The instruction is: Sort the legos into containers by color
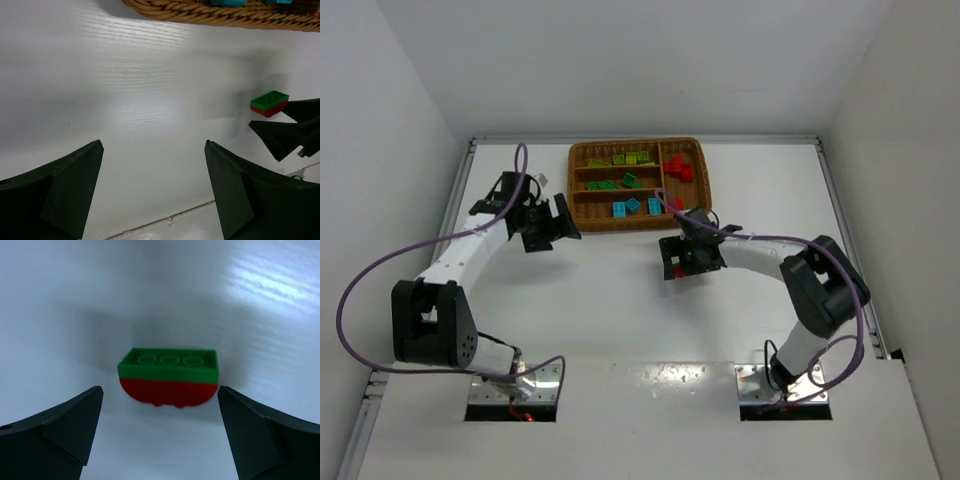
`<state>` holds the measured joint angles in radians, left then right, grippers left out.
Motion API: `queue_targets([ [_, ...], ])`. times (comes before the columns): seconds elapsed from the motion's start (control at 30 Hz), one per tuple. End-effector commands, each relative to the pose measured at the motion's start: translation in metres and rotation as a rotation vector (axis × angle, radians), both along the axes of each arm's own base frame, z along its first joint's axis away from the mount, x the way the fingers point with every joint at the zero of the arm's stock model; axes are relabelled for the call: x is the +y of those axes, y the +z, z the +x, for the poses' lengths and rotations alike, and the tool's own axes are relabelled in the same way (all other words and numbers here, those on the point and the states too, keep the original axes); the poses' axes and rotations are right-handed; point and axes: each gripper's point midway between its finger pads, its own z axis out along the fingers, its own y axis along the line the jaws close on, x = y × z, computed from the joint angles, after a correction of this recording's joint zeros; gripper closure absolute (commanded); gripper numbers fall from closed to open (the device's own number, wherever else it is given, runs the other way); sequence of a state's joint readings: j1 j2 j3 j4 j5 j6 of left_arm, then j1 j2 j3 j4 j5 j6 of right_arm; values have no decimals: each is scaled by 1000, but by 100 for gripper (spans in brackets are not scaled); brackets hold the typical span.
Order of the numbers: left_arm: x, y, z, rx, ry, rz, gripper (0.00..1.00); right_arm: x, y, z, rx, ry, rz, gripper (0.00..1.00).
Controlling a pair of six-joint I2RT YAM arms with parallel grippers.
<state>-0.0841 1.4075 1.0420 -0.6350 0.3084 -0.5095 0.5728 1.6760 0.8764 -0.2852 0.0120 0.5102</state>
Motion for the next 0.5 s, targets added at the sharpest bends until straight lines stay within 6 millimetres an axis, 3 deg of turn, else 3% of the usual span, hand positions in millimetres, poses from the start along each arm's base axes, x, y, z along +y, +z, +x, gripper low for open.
queue_targets([
  [0.0,-4,19,15,-63,10,-3,11,21,-1,24,-72,95,29,1],
  [0.17,-8,20,16,-63,0,-3,11,19,-4,48,-116,75,-36,9],
  [0.3,-8,20,16,-63,0,-3,11,11,-5,50,-127,63,-75,19],
  [0.37,-12,16,15,-53,-12,-2,11,16,5,50,-142,81,-48,24],
  [0.4,-15,13,14,-44,-23,-1,11,20,8,48,-139,95,-23,24],
  [0.47,-21,14,15,-44,-38,-2,11,23,16,43,-131,109,0,15],
])
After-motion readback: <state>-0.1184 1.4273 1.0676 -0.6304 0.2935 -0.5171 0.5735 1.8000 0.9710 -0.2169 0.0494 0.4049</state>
